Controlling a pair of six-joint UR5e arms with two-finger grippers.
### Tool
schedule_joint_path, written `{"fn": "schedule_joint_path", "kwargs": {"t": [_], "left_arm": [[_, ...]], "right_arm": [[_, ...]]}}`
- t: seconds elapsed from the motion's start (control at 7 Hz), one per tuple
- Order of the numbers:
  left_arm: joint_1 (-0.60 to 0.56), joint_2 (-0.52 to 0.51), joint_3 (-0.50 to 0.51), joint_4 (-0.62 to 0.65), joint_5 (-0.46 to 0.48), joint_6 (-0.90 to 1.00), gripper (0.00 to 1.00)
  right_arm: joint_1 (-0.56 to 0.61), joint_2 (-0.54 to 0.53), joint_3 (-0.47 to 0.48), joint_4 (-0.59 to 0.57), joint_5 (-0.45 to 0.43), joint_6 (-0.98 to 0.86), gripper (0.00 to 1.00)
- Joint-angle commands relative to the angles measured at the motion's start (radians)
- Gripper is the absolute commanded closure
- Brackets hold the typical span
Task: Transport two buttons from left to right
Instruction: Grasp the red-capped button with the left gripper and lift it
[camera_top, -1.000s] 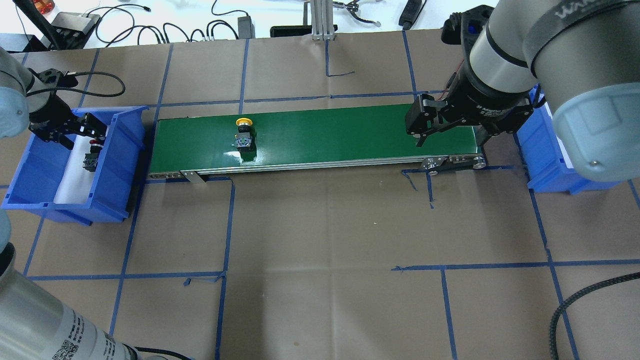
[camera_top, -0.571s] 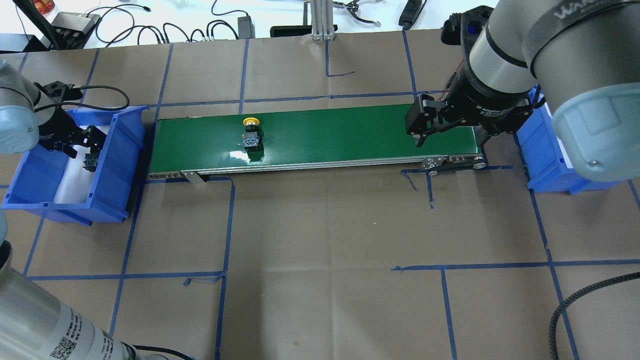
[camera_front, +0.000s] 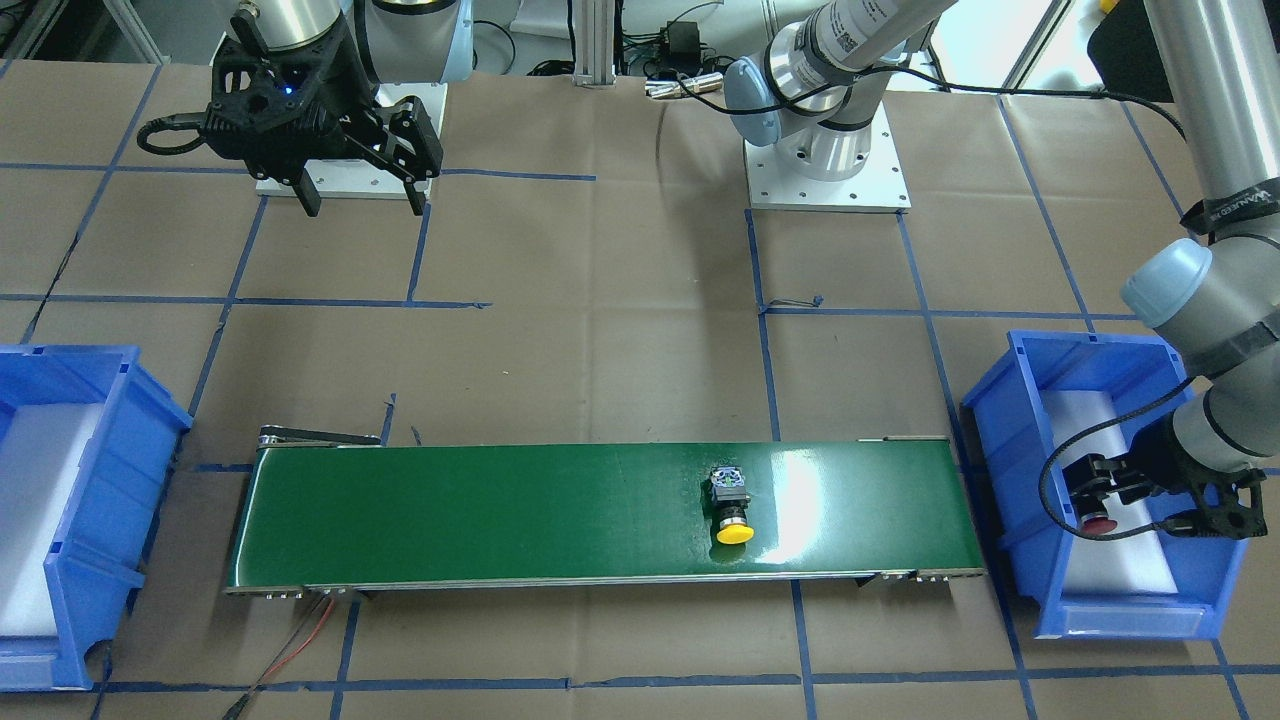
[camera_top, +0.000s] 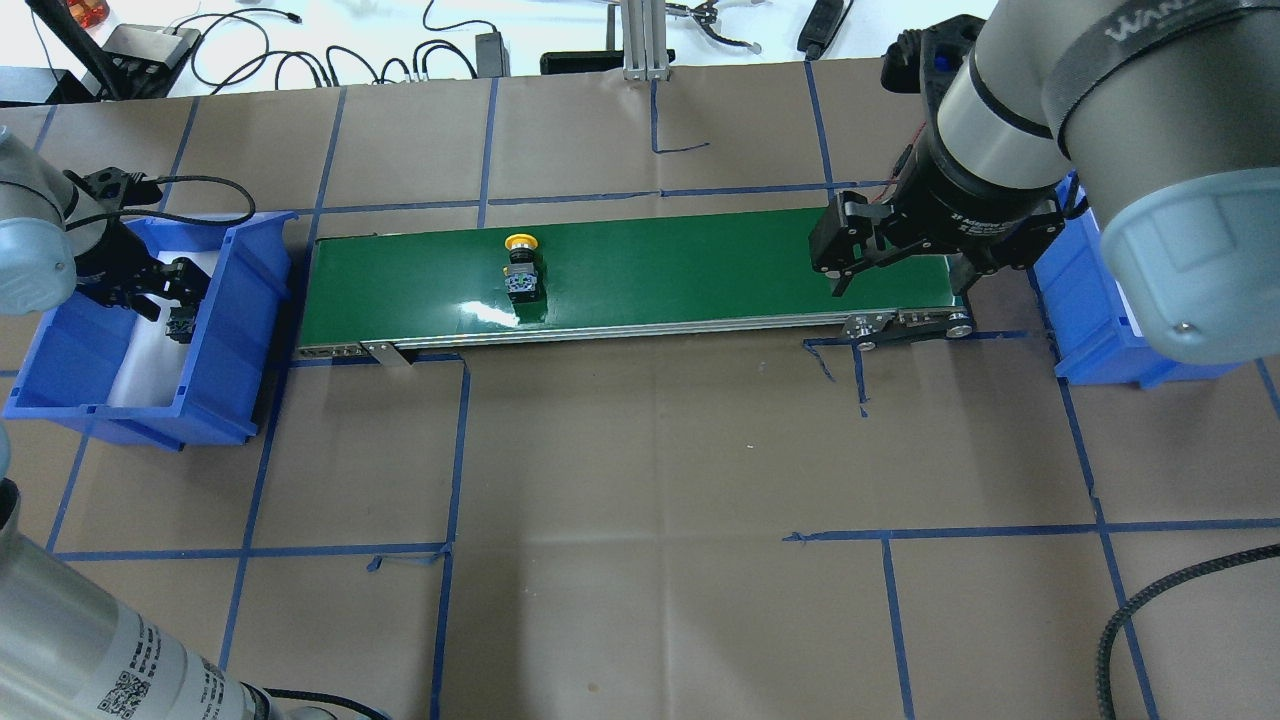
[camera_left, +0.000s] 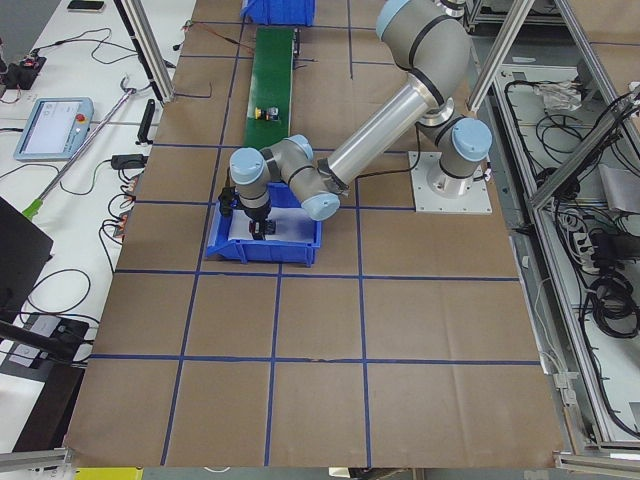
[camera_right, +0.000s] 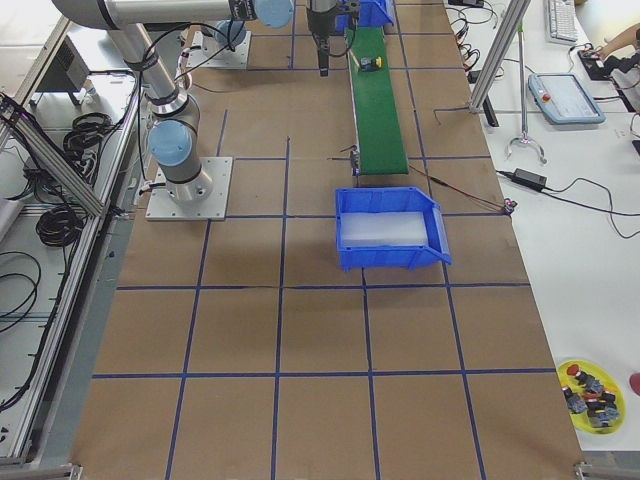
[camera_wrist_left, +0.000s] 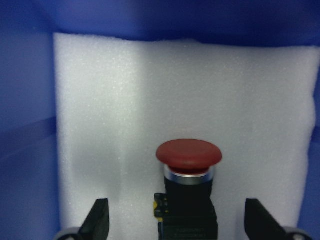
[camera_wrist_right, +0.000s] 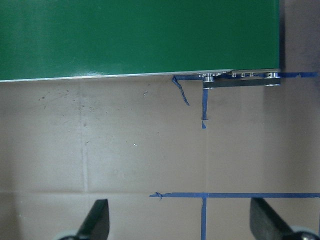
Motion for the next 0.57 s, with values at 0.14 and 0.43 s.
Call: {"fn": "schedule_joint_path", "kwargs": {"t": [0.14,0.43], "left_arm": [[0.0,0.004,0.013,0.0,0.004,0.015,0.99],[-0.003,0.034,0.061,-0.02,0.0,0.017,1.0]], "right_arm": [[0.0,0.0,0.003,0.001,0.0,0.0,0.0],[0.0,0.002,0.004,0.001,0.0,0.002,0.0]]}}
